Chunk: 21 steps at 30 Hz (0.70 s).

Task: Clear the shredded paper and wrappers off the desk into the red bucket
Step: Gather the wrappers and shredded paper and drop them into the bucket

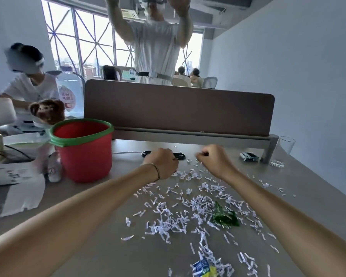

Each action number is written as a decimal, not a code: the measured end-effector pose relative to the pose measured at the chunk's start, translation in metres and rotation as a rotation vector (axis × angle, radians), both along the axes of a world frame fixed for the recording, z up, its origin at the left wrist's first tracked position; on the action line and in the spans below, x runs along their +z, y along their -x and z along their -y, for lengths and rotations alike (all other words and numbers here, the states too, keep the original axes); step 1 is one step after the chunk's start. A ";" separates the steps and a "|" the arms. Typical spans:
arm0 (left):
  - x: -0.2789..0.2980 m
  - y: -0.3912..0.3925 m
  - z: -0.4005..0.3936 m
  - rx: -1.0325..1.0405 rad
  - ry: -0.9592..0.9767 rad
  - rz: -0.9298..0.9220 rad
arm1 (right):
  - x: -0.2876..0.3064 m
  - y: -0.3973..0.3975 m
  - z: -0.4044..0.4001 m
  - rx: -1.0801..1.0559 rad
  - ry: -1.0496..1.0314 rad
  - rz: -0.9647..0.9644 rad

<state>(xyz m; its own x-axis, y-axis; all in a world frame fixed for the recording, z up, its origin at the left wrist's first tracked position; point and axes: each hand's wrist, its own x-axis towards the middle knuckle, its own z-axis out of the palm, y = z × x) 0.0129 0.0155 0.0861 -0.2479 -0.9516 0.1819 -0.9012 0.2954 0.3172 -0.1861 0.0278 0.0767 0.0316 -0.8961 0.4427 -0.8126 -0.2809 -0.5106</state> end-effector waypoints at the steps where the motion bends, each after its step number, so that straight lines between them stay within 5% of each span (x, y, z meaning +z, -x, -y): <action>1: 0.008 -0.007 -0.002 0.018 0.017 0.004 | 0.010 -0.011 0.000 0.004 0.014 -0.012; 11: 0.081 -0.097 0.026 0.114 0.124 -0.075 | 0.088 -0.118 0.045 0.090 0.071 -0.033; 21: 0.091 -0.208 0.087 0.294 0.101 -0.031 | 0.103 -0.209 0.113 0.244 0.066 0.005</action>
